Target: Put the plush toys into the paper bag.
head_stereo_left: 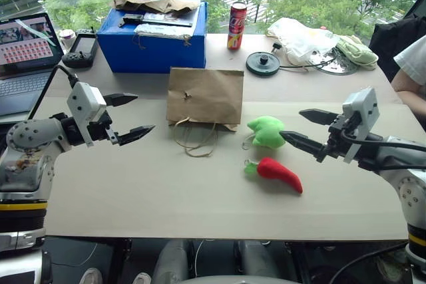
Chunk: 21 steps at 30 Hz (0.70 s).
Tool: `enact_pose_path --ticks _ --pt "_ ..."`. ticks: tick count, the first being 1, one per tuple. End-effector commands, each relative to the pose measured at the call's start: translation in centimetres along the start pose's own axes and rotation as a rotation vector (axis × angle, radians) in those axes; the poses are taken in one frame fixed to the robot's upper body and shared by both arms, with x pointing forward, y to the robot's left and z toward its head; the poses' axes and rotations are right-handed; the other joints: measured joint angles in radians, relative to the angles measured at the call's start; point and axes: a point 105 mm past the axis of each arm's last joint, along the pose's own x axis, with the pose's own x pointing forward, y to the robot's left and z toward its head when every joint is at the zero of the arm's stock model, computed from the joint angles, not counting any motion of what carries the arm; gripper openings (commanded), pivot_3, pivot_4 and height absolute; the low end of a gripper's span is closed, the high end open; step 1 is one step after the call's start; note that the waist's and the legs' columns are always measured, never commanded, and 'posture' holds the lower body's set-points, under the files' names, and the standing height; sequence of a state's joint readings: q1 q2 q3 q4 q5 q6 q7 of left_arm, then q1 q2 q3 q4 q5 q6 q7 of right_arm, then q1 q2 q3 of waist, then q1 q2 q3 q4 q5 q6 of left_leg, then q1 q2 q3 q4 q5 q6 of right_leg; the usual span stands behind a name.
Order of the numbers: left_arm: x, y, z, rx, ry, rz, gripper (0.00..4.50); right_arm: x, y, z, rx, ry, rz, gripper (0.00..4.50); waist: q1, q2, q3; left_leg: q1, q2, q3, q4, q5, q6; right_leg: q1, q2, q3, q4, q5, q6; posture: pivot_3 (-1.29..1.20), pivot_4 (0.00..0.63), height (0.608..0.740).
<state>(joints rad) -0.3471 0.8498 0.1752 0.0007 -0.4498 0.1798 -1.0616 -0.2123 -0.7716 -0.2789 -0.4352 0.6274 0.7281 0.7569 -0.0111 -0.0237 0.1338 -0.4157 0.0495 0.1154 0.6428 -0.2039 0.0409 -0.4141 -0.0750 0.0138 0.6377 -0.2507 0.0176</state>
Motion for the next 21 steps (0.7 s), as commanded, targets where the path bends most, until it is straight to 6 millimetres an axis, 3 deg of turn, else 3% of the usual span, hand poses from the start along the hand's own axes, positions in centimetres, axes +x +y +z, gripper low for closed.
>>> enact_pose_path --ticks 1,8,10,16,21 --pt "0.4 0.2 0.0 0.049 0.000 -0.014 4.50 -0.1 0.1 0.8 -0.036 -0.020 0.003 4.44 0.000 0.000 0.000 0.000 0.000 0.000 0.000 0.000 0.000 0.000 0.000 0.000 0.000 0.000 0.000 0.00 0.150 0.739" --pt "3.9 1.2 -5.3 0.388 0.188 -0.090 4.50 0.5 0.7 0.9 -0.033 -0.014 0.027 4.44 0.013 0.000 0.000 0.001 -0.002 0.000 0.000 0.000 0.000 0.002 0.000 -0.001 -0.001 0.000 0.000 0.00 0.150 0.739" --pt "5.0 1.3 -5.9 0.485 0.211 -0.112 4.50 0.6 0.9 0.9 -0.033 -0.014 0.030 4.44 0.016 0.000 0.000 0.000 -0.002 0.000 0.000 0.000 0.000 0.002 0.000 -0.001 -0.004 0.000 0.000 0.00 0.150 0.739" --pt "9.7 0.6 -5.1 0.745 0.146 -0.134 4.50 0.5 1.7 0.8 -0.022 -0.022 0.007 4.44 0.027 0.000 0.000 -0.009 -0.002 0.000 0.001 -0.002 0.004 -0.004 -0.001 -0.002 -0.008 0.001 0.001 0.00 0.150 0.739" --pt "13.1 -0.5 -4.0 0.776 0.059 -0.125 4.50 0.1 2.2 0.8 -0.006 -0.030 -0.022 4.44 0.034 0.000 0.000 -0.010 -0.004 0.000 0.002 -0.003 0.004 -0.004 -0.001 -0.003 -0.008 0.002 0.003 0.00 0.150 0.739"
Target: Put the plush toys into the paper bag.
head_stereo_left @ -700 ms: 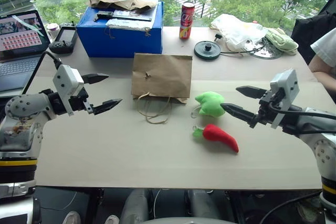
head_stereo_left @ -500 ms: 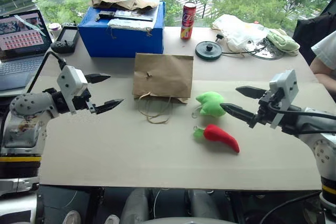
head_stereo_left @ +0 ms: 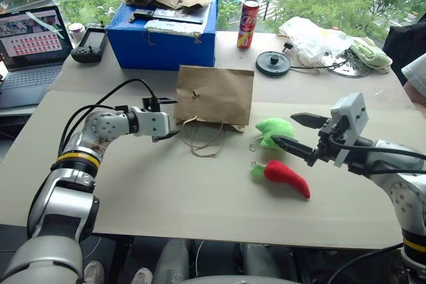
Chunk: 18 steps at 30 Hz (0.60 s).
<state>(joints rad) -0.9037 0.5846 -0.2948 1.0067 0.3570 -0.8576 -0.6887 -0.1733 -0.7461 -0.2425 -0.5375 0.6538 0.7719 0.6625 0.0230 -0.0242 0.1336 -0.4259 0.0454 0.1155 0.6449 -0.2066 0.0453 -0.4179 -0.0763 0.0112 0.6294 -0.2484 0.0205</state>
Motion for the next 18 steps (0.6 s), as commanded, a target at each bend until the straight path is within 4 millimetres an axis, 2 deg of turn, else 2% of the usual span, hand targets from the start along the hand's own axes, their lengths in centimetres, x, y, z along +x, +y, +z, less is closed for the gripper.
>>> enact_pose_path --ticks 1,8,9,10,18 --pt "1.5 1.0 1.3 0.058 -0.048 0.041 4.50 -0.7 0.4 1.2 -0.015 -0.045 -0.029 4.44 -0.001 0.000 0.000 0.000 0.000 0.000 0.000 0.000 0.000 0.000 0.000 0.000 0.000 0.000 0.000 0.00 0.150 0.739" --pt "2.8 0.8 1.9 0.060 -0.067 0.041 4.50 -1.0 0.4 0.9 -0.004 -0.041 -0.061 4.44 -0.015 0.000 0.000 0.001 0.001 0.000 0.000 0.000 0.000 -0.001 0.001 0.001 0.002 0.000 0.000 0.00 0.150 0.739" --pt "2.8 0.7 1.9 0.062 -0.072 0.033 4.00 -1.1 0.3 0.8 -0.004 -0.039 -0.064 4.50 -0.014 0.000 0.000 0.001 0.001 0.000 0.000 0.000 0.000 0.000 0.001 0.001 0.002 0.000 0.000 0.00 0.150 0.739" --pt "2.8 0.6 2.0 0.064 -0.075 0.028 3.88 -1.1 0.3 0.8 -0.005 -0.037 -0.067 4.50 -0.013 0.000 0.000 0.001 0.001 0.000 0.000 0.000 0.000 0.000 0.001 0.001 0.002 0.000 0.000 0.00 0.150 0.739" --pt "2.8 0.4 2.0 0.060 -0.083 0.016 1.02 -1.1 0.2 0.6 0.000 -0.037 -0.078 4.50 -0.012 0.000 0.000 0.001 0.000 0.000 0.000 0.000 0.000 0.000 0.001 0.001 0.002 0.000 0.000 0.00 0.150 0.739"
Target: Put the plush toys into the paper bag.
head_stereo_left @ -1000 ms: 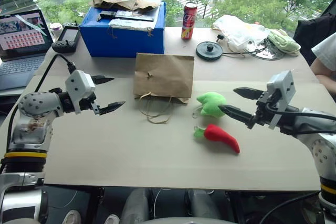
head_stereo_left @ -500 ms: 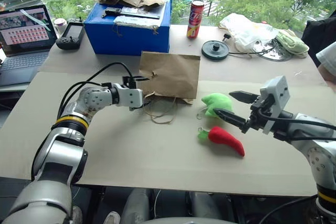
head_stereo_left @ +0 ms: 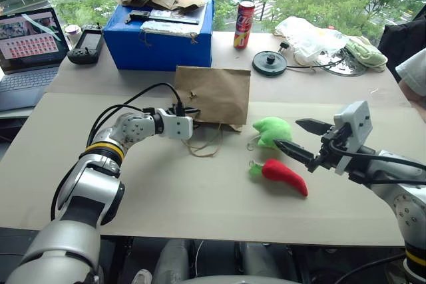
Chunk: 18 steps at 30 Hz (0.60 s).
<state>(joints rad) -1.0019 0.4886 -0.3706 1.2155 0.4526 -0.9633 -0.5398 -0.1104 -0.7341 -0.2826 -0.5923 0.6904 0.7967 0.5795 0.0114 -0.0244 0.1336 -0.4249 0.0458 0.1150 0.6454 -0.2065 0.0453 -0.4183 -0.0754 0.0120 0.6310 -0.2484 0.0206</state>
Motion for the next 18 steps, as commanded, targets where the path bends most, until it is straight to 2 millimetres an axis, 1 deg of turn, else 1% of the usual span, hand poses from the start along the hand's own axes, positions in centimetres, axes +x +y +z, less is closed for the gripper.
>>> enact_pose_path --ticks 1,2,3,7,11,16,18 --pt "0.1 1.3 0.8 0.039 -0.031 0.020 0.71 -0.3 0.1 1.1 -0.031 -0.041 -0.009 4.50 0.000 0.000 0.000 0.000 0.000 0.000 0.000 0.000 0.000 0.000 0.000 0.000 0.000 0.000 0.000 0.00 0.150 0.739" --pt "0.1 1.3 0.8 0.040 -0.031 0.020 0.30 -0.3 0.1 1.0 -0.030 -0.041 -0.009 4.50 0.000 0.000 0.000 0.000 0.000 0.000 0.000 0.000 0.000 0.000 0.000 0.000 0.000 0.000 0.000 0.00 0.150 0.739" --pt "0.1 1.2 0.8 0.039 -0.030 0.020 0.08 -0.3 0.1 1.0 -0.029 -0.040 -0.010 4.50 0.000 0.000 0.000 0.000 0.000 0.000 0.000 0.000 0.000 0.000 0.000 0.000 0.000 0.000 0.000 0.00 0.150 0.739" --pt "0.1 1.3 0.8 0.037 -0.029 0.023 0.08 -0.2 0.2 0.8 -0.025 -0.032 -0.011 4.50 0.000 0.000 0.000 0.000 0.000 0.000 0.000 0.000 0.000 0.000 0.000 0.000 0.000 0.000 0.000 0.00 0.150 0.739" --pt "-0.2 1.7 1.2 0.000 -0.069 0.045 0.08 0.0 0.1 0.6 -0.024 -0.022 -0.010 4.50 0.000 0.000 0.000 0.000 0.000 0.000 0.000 0.000 0.000 0.000 0.000 0.000 0.000 0.000 0.000 0.00 0.150 0.739" --pt "-1.4 2.0 2.6 -0.063 -0.180 0.052 0.08 0.1 0.6 0.5 -0.021 -0.016 0.007 4.50 -0.002 0.000 0.000 0.000 0.000 0.000 0.000 0.000 0.000 0.000 0.000 0.000 0.000 0.000 0.000 0.00 0.150 0.739" --pt "-2.5 2.2 3.1 -0.090 -0.214 0.060 0.08 0.5 1.5 0.4 -0.026 -0.011 0.039 4.50 -0.004 0.000 0.000 0.000 0.001 0.000 0.000 0.000 0.000 0.000 0.000 0.000 0.001 0.000 0.000 0.00 0.150 0.739"
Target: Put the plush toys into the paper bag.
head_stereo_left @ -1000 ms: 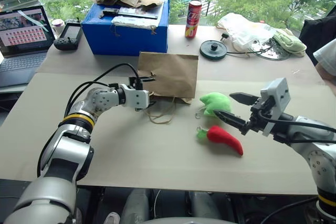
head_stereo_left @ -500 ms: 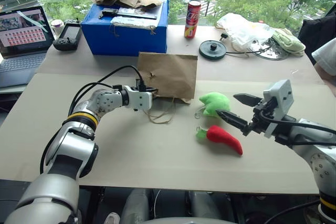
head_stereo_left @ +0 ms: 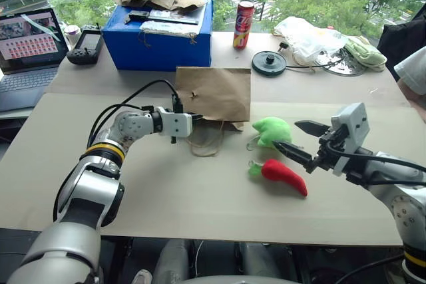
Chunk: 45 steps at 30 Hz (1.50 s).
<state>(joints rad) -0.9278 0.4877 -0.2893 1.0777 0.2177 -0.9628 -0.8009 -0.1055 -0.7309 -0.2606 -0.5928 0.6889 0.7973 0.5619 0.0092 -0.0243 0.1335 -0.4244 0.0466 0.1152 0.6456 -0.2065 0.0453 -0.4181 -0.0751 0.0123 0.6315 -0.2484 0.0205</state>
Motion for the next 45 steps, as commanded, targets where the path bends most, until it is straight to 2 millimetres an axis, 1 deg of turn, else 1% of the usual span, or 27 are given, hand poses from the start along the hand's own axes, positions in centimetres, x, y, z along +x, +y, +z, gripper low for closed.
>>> enact_pose_path --ticks 1,6,10,12,15,19,21,22,26,27,28,30,32,33,38,41,42,45 --pt "-1.9 1.7 1.9 -0.025 -0.088 0.060 0.08 0.4 1.9 0.7 -0.038 -0.018 0.058 4.50 -0.004 0.000 0.000 0.000 0.000 0.000 0.000 0.000 0.000 0.000 0.000 0.000 0.000 0.000 0.000 0.00 0.150 0.739" --pt "-3.2 2.1 3.3 -0.099 -0.113 0.072 0.08 1.0 3.3 0.5 -0.049 0.000 0.101 4.50 -0.012 0.000 0.000 0.000 0.002 -0.001 0.001 0.000 0.000 0.000 0.001 0.000 0.001 0.000 0.000 0.00 0.150 0.739" --pt "-4.1 2.4 4.3 -0.169 -0.094 0.103 0.08 2.3 6.2 0.2 -0.034 0.007 0.169 4.50 -0.012 0.000 0.000 0.002 0.002 -0.001 0.002 0.000 0.000 0.003 0.001 0.000 0.001 0.000 0.000 0.00 0.150 0.739" --pt "-4.2 2.4 4.3 -0.199 -0.074 0.118 0.08 3.1 7.0 0.2 -0.027 0.007 0.178 4.50 -0.012 0.000 0.000 0.003 0.003 -0.002 0.002 0.000 0.000 0.005 0.001 0.000 0.001 0.000 0.000 0.00 0.150 0.739" --pt "-4.1 2.7 4.2 -0.247 -0.039 0.141 0.08 4.6 7.1 -0.2 0.003 0.027 0.138 4.50 -0.012 0.000 0.000 0.003 0.002 -0.002 0.003 0.000 0.000 0.005 0.001 0.000 0.002 0.000 0.000 0.00 0.150 0.739" --pt "-3.5 3.0 4.7 -0.302 -0.034 0.162 0.08 6.0 6.8 -0.2 0.044 0.035 0.069 4.50 -0.012 0.000 0.000 0.004 0.002 -0.002 0.004 0.000 0.000 0.007 0.002 0.000 0.001 0.000 0.000 0.00 0.150 0.739" --pt "-3.3 2.9 5.1 -0.309 -0.032 0.159 0.00 6.4 6.7 0.0 0.057 0.031 0.046 3.96 -0.011 0.000 0.000 0.004 0.002 -0.002 0.004 0.000 0.000 0.007 0.002 0.000 0.001 0.000 0.000 0.00 0.150 0.739" --pt "-3.2 2.8 5.2 -0.317 -0.031 0.160 0.00 6.6 6.8 0.1 0.060 0.026 0.045 3.78 -0.010 0.000 0.000 0.004 0.002 -0.002 0.004 0.000 0.000 0.007 0.002 0.000 0.001 0.000 0.000 0.00 0.150 0.739" --pt "-2.8 2.8 6.0 -0.341 -0.048 0.160 0.00 7.6 7.2 0.4 0.067 0.003 0.034 2.38 -0.010 0.001 0.000 0.004 0.002 -0.002 0.004 0.000 0.000 0.006 0.002 0.000 0.000 0.000 0.000 0.00 0.150 0.739" --pt "-2.7 2.8 6.1 -0.343 -0.049 0.159 0.00 7.9 7.2 0.4 0.070 0.000 0.027 2.05 -0.010 0.001 0.000 0.004 0.002 -0.002 0.004 0.000 0.000 0.006 0.002 0.000 0.000 0.000 0.000 0.00 0.150 0.739" --pt "-2.6 2.8 6.2 -0.346 -0.050 0.159 0.00 8.2 7.2 0.4 0.069 -0.003 0.021 1.62 -0.011 0.001 0.000 0.004 0.002 -0.002 0.004 0.000 0.000 0.006 0.002 0.000 0.001 0.000 0.000 0.00 0.150 0.739" --pt "-2.5 2.8 6.4 -0.350 -0.050 0.160 0.00 8.7 7.2 0.4 0.063 -0.006 0.008 1.02 -0.011 0.001 0.000 0.004 0.002 -0.002 0.004 0.000 0.000 0.006 0.002 0.000 0.001 0.000 0.000 0.00 0.150 0.739" --pt "-2.5 3.0 6.6 -0.355 -0.052 0.163 0.00 9.3 6.8 0.3 0.052 -0.006 -0.019 0.28 -0.012 0.001 0.000 0.004 0.002 -0.002 0.004 0.000 0.000 0.006 0.002 0.000 0.001 0.000 0.000 0.00 0.150 0.739" --pt "-2.4 3.0 6.7 -0.357 -0.053 0.164 0.00 9.6 6.7 0.3 0.047 -0.005 -0.031 0.02 -0.013 0.001 0.000 0.004 0.002 -0.002 0.004 0.000 0.000 0.006 0.002 0.000 0.001 0.000 0.000 0.00 0.150 0.739" --pt "-2.5 3.4 7.4 -0.387 -0.060 0.170 0.00 11.5 4.9 -0.1 0.002 0.002 -0.149 0.02 -0.016 0.001 0.000 0.004 0.002 -0.002 0.004 0.000 0.000 0.006 0.002 0.000 0.001 0.000 0.000 0.00 0.150 0.739" --pt "-2.6 3.6 7.9 -0.412 -0.061 0.178 0.00 12.5 4.7 -0.4 -0.013 0.001 -0.173 0.02 -0.021 0.001 0.000 0.004 0.002 -0.002 0.004 0.000 0.000 0.006 0.002 0.000 0.001 0.000 0.000 0.00 0.150 0.739" --pt "-2.6 3.6 8.0 -0.422 -0.062 0.182 0.00 12.8 4.6 -0.6 -0.019 0.009 -0.185 0.02 -0.021 0.001 0.000 0.004 0.002 -0.002 0.004 0.000 0.000 0.006 0.002 0.000 0.001 0.000 0.000 0.00 0.150 0.739" --pt "-2.9 4.3 8.3 -0.474 -0.061 0.214 0.00 13.5 4.7 -2.7 -0.068 0.090 -0.205 0.02 -0.022 0.001 0.000 0.004 0.002 -0.002 0.003 0.000 0.000 0.006 0.002 0.000 0.001 0.000 0.000 0.00 0.150 0.739"
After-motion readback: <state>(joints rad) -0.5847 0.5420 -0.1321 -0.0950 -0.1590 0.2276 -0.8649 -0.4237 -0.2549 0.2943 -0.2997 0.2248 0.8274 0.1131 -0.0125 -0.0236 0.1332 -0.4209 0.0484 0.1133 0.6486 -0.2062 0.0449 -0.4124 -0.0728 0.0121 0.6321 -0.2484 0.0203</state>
